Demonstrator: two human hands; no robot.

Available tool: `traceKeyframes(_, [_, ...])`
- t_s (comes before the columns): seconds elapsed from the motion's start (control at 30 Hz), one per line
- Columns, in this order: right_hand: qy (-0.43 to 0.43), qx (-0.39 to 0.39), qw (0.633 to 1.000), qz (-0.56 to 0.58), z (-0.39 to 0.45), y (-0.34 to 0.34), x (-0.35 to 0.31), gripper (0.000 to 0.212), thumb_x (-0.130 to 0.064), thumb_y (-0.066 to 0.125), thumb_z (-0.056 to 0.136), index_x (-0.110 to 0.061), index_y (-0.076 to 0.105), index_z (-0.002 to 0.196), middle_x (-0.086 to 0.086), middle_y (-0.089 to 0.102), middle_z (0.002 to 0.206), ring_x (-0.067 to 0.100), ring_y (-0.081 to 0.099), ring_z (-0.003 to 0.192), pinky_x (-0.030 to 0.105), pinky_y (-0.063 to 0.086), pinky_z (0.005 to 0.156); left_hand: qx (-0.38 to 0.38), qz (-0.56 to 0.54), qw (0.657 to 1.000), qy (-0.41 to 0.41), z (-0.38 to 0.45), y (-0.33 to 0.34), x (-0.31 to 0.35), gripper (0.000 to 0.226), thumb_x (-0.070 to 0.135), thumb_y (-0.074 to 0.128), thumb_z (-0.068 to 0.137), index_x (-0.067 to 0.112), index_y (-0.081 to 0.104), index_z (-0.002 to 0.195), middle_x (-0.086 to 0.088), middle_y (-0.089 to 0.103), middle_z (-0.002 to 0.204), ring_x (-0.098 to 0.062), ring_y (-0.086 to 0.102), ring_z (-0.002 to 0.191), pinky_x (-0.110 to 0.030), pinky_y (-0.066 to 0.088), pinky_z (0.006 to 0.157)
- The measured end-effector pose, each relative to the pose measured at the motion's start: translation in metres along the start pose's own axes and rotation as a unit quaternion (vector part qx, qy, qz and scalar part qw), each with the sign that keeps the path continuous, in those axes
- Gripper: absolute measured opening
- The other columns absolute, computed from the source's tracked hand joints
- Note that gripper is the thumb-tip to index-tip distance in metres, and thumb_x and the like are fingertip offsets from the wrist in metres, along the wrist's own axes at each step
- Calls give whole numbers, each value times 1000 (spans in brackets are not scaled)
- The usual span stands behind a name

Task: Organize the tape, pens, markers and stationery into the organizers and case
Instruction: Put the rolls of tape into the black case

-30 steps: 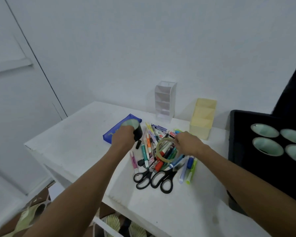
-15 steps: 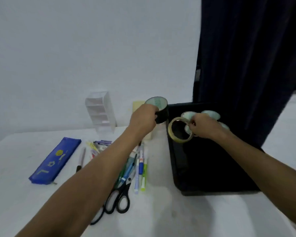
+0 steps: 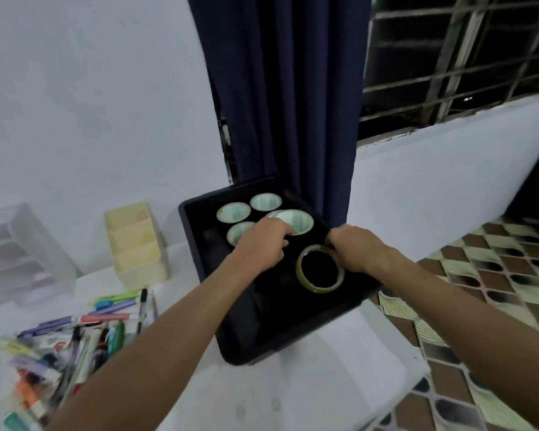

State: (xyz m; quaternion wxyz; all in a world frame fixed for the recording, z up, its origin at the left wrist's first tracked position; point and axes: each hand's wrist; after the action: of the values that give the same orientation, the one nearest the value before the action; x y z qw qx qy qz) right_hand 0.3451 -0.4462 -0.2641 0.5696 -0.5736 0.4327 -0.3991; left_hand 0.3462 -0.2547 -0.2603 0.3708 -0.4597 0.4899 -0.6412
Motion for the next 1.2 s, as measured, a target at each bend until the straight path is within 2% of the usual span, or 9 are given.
traceKeyframes(0.13, [-20,-28,998,-59,-6,9,-11,18,-14,48,91,-8,57,106,13,59,113,32,62,100,36,46,77,-9,-10,1000,3,1,10,0,42,7,56,90,25,60,127,-3,65,113,-12,62,86,-19,38,63])
traceKeyframes(0.23, [-29,-43,996,-77,-7,15,-15,19,-14,48,92,-10,59,106,10,61,115,30,63,102,36,49,80,-7,-9,1000,19,-2,14,2,39,4,56,89,22,63,123,-3,68,101,-17,64,89,-23,41,64])
traceKeyframes(0.43, [-18,-82,996,-41,-11,26,-16,21,-7,45,92,-6,60,107,13,60,117,30,63,103,36,49,80,-22,25,998,49,-9,31,1,26,9,58,88,22,68,108,-5,67,95,-24,64,86,-35,53,66])
traceKeyframes(0.53, [-1,-86,996,-15,-8,29,-15,24,-6,43,92,-4,60,109,14,59,117,32,63,103,37,50,82,-34,25,998,45,-4,36,-2,26,7,59,86,21,69,106,-3,66,91,-22,63,83,-32,48,63])
traceKeyframes(0.63, [19,-80,997,7,-6,33,-17,27,-3,42,92,-3,60,111,16,58,119,33,63,105,38,51,85,-52,10,998,39,2,40,1,28,4,60,85,22,70,105,-1,66,91,-16,60,78,-29,48,64])
traceKeyframes(0.83, [51,3,998,41,-5,40,-14,25,-3,43,90,-6,63,105,15,64,109,31,66,97,36,53,80,-56,-2,998,21,8,48,4,23,0,57,78,19,68,84,-2,64,84,-22,63,74,-42,57,68])
traceKeyframes(1.07, [48,-10,999,19,-7,39,-17,29,1,41,91,-3,60,111,16,61,116,32,64,105,37,51,84,-38,-30,999,9,5,55,2,28,14,62,79,17,67,106,-3,61,112,-24,62,97,-38,54,82])
traceKeyframes(1.13, [36,-53,997,35,-7,37,-16,23,-5,48,91,-2,61,110,16,62,115,32,64,104,35,50,82,-15,-58,998,5,2,57,3,44,18,66,80,14,56,122,-4,46,127,-25,61,92,-37,52,85])
traceKeyframes(1.2, [23,-104,993,55,-9,36,-16,24,-12,59,88,-2,61,110,15,61,116,30,63,105,30,46,78,8,-76,997,-17,0,59,5,45,19,68,82,13,48,121,-5,38,126,-24,60,82,-35,52,80])
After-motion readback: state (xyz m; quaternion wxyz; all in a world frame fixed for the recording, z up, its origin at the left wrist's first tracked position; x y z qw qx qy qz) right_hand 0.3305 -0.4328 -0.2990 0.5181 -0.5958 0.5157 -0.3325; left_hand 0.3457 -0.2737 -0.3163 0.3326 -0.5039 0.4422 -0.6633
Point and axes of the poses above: each hand's wrist, its own z-axis towards the middle knuckle, its own y-axis out of the palm, x = y × z
